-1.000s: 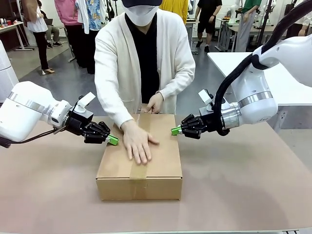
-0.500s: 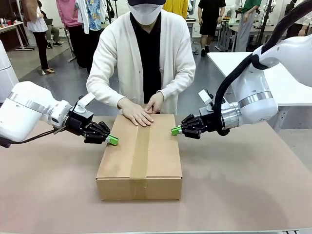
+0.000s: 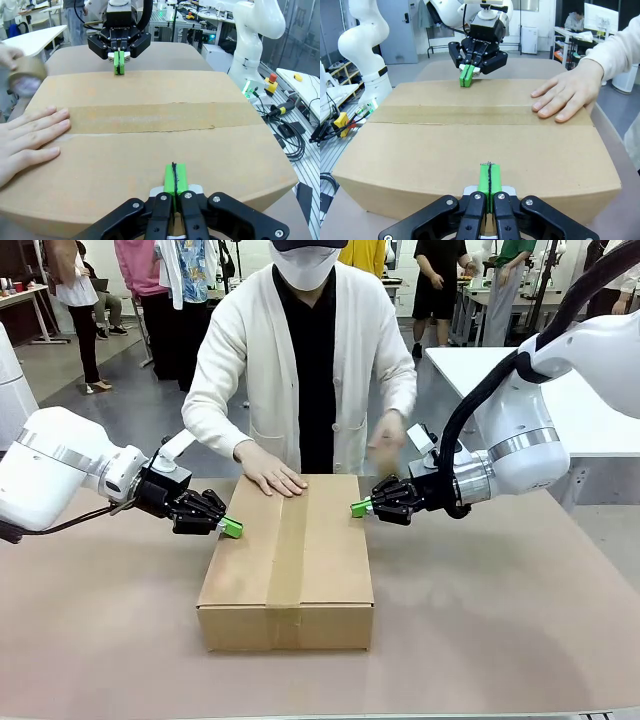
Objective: Wrap the clocks to prevent damage.
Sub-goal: After the human seals the box with tape, release both hands from the side flaps of the Package Box.
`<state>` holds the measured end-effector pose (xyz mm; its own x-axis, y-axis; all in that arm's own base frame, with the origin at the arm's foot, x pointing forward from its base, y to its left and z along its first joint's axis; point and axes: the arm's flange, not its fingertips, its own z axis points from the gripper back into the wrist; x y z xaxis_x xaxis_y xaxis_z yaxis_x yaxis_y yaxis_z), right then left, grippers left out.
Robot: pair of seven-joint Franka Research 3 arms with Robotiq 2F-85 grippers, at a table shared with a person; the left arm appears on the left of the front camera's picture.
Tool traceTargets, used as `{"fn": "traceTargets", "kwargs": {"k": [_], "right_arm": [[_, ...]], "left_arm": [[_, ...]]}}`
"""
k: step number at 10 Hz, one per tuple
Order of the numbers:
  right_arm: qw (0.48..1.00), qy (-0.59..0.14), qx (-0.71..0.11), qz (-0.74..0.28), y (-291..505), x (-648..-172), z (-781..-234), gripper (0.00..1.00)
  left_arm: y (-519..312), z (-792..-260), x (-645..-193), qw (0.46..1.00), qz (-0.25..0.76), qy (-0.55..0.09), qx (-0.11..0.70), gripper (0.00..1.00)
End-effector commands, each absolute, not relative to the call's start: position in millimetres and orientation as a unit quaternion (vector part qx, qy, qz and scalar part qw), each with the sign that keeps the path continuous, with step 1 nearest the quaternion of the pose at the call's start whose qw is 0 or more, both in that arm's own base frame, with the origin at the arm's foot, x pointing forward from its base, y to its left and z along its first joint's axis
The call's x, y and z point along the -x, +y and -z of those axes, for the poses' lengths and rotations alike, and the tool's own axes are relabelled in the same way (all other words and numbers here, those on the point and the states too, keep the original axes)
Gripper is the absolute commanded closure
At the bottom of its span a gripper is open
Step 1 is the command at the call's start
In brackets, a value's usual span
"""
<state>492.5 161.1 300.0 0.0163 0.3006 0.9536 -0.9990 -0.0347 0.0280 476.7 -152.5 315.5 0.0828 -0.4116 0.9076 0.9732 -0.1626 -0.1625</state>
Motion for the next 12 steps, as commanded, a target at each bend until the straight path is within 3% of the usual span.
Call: {"fn": "traceTargets", "kwargs": {"k": [1, 12], "right_arm": [[0.569, -0.401, -0.432, -0.574, 162.4, -492.0, -297.0, 0.99], [0.569, -0.401, -0.432, -0.574, 162.4, -492.0, -297.0, 0.99]], "left_arm": [[-153.3, -312.4, -476.5, 0.575, 0.606, -0.301, 0.46, 1.0], [-153.3, -312.4, -476.5, 0.575, 0.606, -0.301, 0.46, 1.0]]}}
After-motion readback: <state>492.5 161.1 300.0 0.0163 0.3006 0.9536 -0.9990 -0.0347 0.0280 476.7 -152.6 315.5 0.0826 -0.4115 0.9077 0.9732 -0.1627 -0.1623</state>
